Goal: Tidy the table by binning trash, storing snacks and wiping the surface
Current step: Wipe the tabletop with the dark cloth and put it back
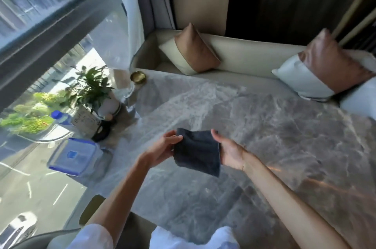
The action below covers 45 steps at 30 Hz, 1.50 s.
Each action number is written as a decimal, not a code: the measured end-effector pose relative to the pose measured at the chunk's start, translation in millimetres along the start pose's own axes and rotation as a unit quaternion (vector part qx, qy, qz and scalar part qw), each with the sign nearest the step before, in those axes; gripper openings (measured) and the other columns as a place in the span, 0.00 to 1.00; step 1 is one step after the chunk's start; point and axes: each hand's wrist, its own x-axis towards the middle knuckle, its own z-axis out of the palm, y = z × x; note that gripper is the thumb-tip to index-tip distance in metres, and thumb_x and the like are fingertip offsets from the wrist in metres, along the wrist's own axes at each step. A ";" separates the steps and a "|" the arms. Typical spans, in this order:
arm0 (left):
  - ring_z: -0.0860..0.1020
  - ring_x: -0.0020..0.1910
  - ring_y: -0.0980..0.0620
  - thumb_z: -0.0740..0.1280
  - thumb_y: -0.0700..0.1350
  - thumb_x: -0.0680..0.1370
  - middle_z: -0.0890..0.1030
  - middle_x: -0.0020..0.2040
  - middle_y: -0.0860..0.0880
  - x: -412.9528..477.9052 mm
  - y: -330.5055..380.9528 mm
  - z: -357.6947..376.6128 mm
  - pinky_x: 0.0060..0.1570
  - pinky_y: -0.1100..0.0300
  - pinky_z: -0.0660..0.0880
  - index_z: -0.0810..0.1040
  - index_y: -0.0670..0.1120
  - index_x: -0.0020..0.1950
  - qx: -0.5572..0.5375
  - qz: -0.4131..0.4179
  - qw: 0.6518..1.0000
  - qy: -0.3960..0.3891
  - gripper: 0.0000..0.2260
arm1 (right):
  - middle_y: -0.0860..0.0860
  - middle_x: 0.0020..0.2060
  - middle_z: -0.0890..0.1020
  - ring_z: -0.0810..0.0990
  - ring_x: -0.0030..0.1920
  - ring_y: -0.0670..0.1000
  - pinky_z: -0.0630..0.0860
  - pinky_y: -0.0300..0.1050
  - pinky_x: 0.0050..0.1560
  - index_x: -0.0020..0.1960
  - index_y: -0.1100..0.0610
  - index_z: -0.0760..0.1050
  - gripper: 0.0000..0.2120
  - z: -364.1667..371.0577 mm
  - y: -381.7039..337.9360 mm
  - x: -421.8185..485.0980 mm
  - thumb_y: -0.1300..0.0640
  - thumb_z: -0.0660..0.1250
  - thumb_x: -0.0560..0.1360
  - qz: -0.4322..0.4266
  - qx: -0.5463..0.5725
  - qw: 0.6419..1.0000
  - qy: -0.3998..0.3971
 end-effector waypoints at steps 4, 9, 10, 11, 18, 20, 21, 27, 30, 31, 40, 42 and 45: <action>0.81 0.45 0.52 0.69 0.48 0.77 0.83 0.44 0.49 0.4 17.6 -49.6 0.42 0.61 0.77 0.81 0.46 0.53 0.112 0.007 0.993 0.030 0.08 | 0.57 0.57 0.83 0.82 0.58 0.55 0.78 0.53 0.61 0.56 0.56 0.82 0.20 32.0 3.8 53.6 0.46 0.75 0.69 -0.035 -0.124 0.989 0.075; 0.77 0.37 0.54 0.68 0.45 0.79 0.78 0.37 0.51 14.0 42.0 -139.3 0.36 0.63 0.73 0.79 0.48 0.45 0.210 0.028 0.977 0.027 0.03 | 0.56 0.53 0.85 0.84 0.53 0.53 0.81 0.49 0.51 0.54 0.54 0.83 0.15 69.5 8.5 119.7 0.48 0.74 0.71 -0.030 -0.153 0.981 0.114; 0.76 0.35 0.56 0.67 0.43 0.79 0.78 0.35 0.52 18.3 45.6 -159.2 0.34 0.64 0.73 0.78 0.48 0.43 0.235 0.029 0.972 0.018 0.05 | 0.56 0.53 0.85 0.85 0.52 0.53 0.82 0.46 0.47 0.55 0.54 0.83 0.15 77.7 10.8 131.9 0.48 0.74 0.71 -0.031 -0.168 0.979 0.113; 0.75 0.33 0.57 0.67 0.42 0.79 0.77 0.34 0.53 23.3 49.2 -179.0 0.33 0.65 0.73 0.77 0.49 0.43 0.266 0.034 0.963 0.009 0.06 | 0.56 0.52 0.86 0.85 0.52 0.53 0.82 0.44 0.46 0.55 0.54 0.83 0.14 84.9 12.8 144.4 0.49 0.74 0.71 -0.036 -0.187 0.975 0.114; 0.80 0.50 0.43 0.66 0.46 0.77 0.83 0.49 0.47 70.1 66.0 -295.0 0.49 0.53 0.75 0.75 0.51 0.52 0.569 0.054 0.820 0.030 0.05 | 0.54 0.39 0.85 0.82 0.42 0.53 0.75 0.49 0.44 0.46 0.59 0.84 0.05 130.7 26.8 258.3 0.59 0.75 0.71 -0.054 -0.345 0.911 0.221; 0.79 0.50 0.41 0.65 0.45 0.76 0.82 0.49 0.45 84.3 76.5 -313.2 0.47 0.51 0.76 0.74 0.51 0.52 0.601 0.061 0.795 0.046 0.06 | 0.53 0.37 0.85 0.82 0.39 0.52 0.74 0.46 0.42 0.44 0.57 0.84 0.05 142.2 26.1 290.3 0.57 0.76 0.69 -0.044 -0.406 0.878 0.250; 0.79 0.49 0.40 0.65 0.43 0.75 0.82 0.48 0.45 92.1 83.6 -321.4 0.45 0.51 0.76 0.75 0.49 0.51 0.608 0.073 0.789 0.055 0.06 | 0.53 0.36 0.86 0.83 0.38 0.51 0.73 0.45 0.40 0.42 0.55 0.83 0.05 148.0 23.5 304.3 0.55 0.76 0.68 -0.039 -0.434 0.860 0.267; 0.78 0.46 0.37 0.63 0.36 0.73 0.78 0.47 0.40 132.0 138.9 -345.7 0.46 0.45 0.74 0.73 0.37 0.48 0.598 0.174 0.777 0.089 0.05 | 0.43 0.40 0.77 0.76 0.40 0.46 0.66 0.42 0.33 0.37 0.46 0.78 0.08 176.6 -26.4 370.8 0.45 0.76 0.66 -0.101 -0.574 0.707 0.399; 0.77 0.45 0.38 0.62 0.34 0.73 0.76 0.49 0.40 139.3 150.1 -354.1 0.44 0.44 0.75 0.73 0.37 0.51 0.581 0.211 0.774 0.142 0.08 | 0.38 0.42 0.70 0.72 0.39 0.42 0.65 0.40 0.33 0.41 0.46 0.79 0.07 180.3 -41.2 387.5 0.46 0.76 0.67 -0.184 -0.599 0.652 0.427; 0.77 0.45 0.38 0.62 0.34 0.73 0.76 0.49 0.40 139.5 148.1 -357.8 0.43 0.44 0.75 0.74 0.37 0.52 0.574 0.224 0.773 0.150 0.08 | 0.39 0.44 0.71 0.73 0.39 0.42 0.66 0.40 0.34 0.42 0.46 0.79 0.06 180.1 -39.0 389.7 0.48 0.75 0.68 -0.215 -0.609 0.636 0.422; 0.65 0.73 0.42 0.60 0.36 0.77 0.62 0.74 0.41 116.8 12.9 -381.2 0.59 0.52 0.76 0.66 0.42 0.70 0.732 -0.082 0.673 0.066 0.21 | 0.47 0.68 0.69 0.72 0.67 0.48 0.69 0.39 0.64 0.67 0.46 0.75 0.19 149.9 96.7 385.8 0.59 0.64 0.78 0.010 -0.682 0.695 0.227; 0.73 0.66 0.42 0.58 0.36 0.77 0.68 0.70 0.41 116.0 0.1 -379.0 0.55 0.51 0.76 0.67 0.43 0.68 0.703 -0.105 0.699 0.079 0.19 | 0.47 0.63 0.75 0.76 0.63 0.48 0.70 0.39 0.61 0.64 0.47 0.77 0.17 146.1 111.2 383.2 0.57 0.64 0.77 0.005 -0.656 0.706 0.267; 0.78 0.59 0.41 0.56 0.41 0.80 0.77 0.61 0.42 121.4 0.2 -374.6 0.52 0.48 0.76 0.68 0.43 0.63 0.607 -0.127 0.768 0.159 0.12 | 0.51 0.53 0.82 0.80 0.55 0.54 0.74 0.45 0.54 0.57 0.53 0.80 0.10 146.8 104.7 389.8 0.56 0.66 0.76 -0.023 -0.587 0.713 0.383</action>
